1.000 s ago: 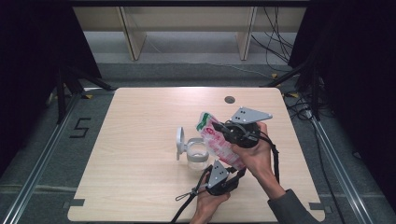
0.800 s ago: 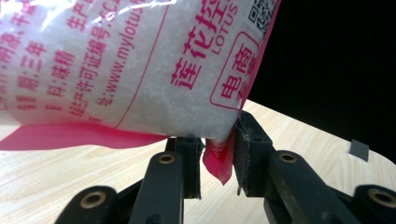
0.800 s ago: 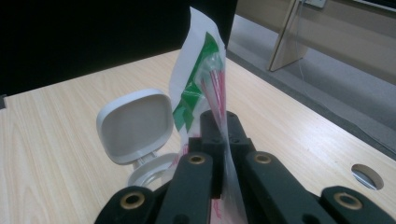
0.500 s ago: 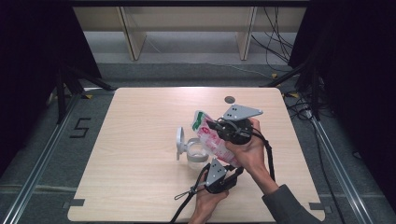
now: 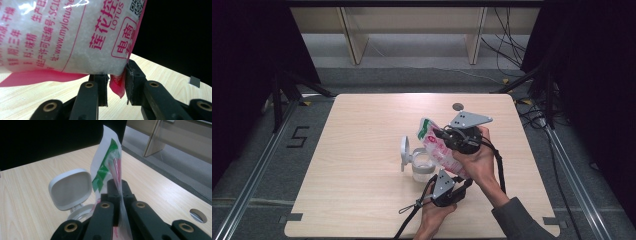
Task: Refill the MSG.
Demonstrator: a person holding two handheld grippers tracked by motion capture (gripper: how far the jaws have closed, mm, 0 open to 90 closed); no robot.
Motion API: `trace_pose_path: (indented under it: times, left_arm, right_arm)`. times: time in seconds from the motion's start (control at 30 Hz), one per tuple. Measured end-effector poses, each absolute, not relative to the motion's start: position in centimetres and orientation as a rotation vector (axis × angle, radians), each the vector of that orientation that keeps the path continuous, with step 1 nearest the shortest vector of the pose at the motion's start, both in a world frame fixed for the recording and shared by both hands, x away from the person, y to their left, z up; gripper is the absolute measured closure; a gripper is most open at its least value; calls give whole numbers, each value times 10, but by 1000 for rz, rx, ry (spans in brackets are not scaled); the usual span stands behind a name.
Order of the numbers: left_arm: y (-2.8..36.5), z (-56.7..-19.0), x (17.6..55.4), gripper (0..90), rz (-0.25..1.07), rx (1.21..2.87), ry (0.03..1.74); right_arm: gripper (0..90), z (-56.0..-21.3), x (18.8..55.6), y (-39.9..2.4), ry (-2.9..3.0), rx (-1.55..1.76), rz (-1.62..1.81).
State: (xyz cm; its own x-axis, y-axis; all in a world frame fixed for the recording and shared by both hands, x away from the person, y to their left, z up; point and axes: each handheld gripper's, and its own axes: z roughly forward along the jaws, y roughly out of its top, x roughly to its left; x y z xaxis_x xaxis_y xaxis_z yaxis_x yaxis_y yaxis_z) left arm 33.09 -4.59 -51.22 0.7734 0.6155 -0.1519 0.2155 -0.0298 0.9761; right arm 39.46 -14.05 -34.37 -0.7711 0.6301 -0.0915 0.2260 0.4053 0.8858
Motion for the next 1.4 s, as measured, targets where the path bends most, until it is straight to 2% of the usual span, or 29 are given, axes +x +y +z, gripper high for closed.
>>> trace_pose_path:
  times: [1.4]
  left_arm:
    - [-46,-509,334,737,368,1569,714]
  right_arm:
    - [900,-344,399,-126,2265,691,1288]
